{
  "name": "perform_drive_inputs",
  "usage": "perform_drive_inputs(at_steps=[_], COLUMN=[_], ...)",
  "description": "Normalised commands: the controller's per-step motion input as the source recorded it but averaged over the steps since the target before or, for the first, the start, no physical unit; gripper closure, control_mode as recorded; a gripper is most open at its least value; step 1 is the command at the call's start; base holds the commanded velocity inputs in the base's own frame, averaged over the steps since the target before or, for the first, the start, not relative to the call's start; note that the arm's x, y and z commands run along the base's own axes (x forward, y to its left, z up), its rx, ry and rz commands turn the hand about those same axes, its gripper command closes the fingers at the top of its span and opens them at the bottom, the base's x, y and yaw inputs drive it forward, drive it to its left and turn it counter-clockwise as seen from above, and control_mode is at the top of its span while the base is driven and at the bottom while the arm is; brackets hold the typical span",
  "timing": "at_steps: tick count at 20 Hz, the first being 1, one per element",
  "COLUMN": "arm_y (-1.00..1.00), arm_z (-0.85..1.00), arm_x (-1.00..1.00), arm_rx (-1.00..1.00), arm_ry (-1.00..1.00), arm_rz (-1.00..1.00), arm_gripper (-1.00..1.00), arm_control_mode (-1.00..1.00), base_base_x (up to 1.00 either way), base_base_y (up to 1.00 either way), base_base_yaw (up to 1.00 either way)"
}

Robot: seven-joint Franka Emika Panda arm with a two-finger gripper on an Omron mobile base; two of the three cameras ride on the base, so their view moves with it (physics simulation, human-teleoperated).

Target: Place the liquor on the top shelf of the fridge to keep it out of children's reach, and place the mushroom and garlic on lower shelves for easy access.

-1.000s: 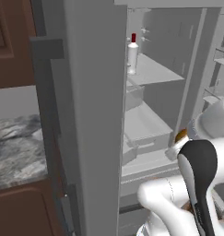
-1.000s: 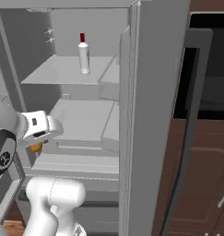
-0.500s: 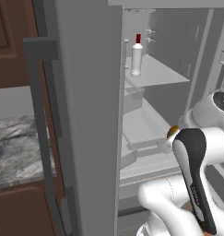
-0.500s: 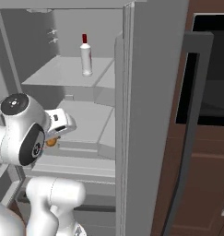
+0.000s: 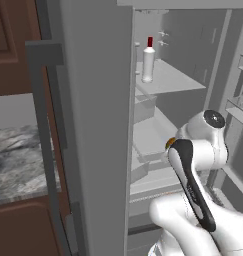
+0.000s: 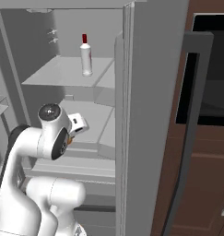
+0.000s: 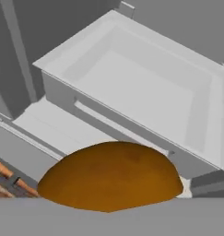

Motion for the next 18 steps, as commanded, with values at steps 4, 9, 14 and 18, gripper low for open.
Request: perform_drive_inputs(at_steps=[4,9,14,18], arm_y=[0.0,0.0,0.0,0.0], arm_z=[-0.56,-0.28,-0.11,-0.21], arm_x=[1.0,0.99,0.94,0.8], arm_rx=[0.06,0.04,0.01,0.0], arm_ry=[0.0,0.0,0.06,0.01], arm_rz=[0.0,0.0,0.0,0.0], arm_gripper=[1.0,1.0,1.0,1.0], arm_control_mode=[-1.0,-1.0,-1.0,-1.0], base_base_x=[0.0,0.0,0.0,0.0], base_base_y=[0.0,0.0,0.0,0.0], base_base_yaw=[0.0,0.0,0.0,0.0])
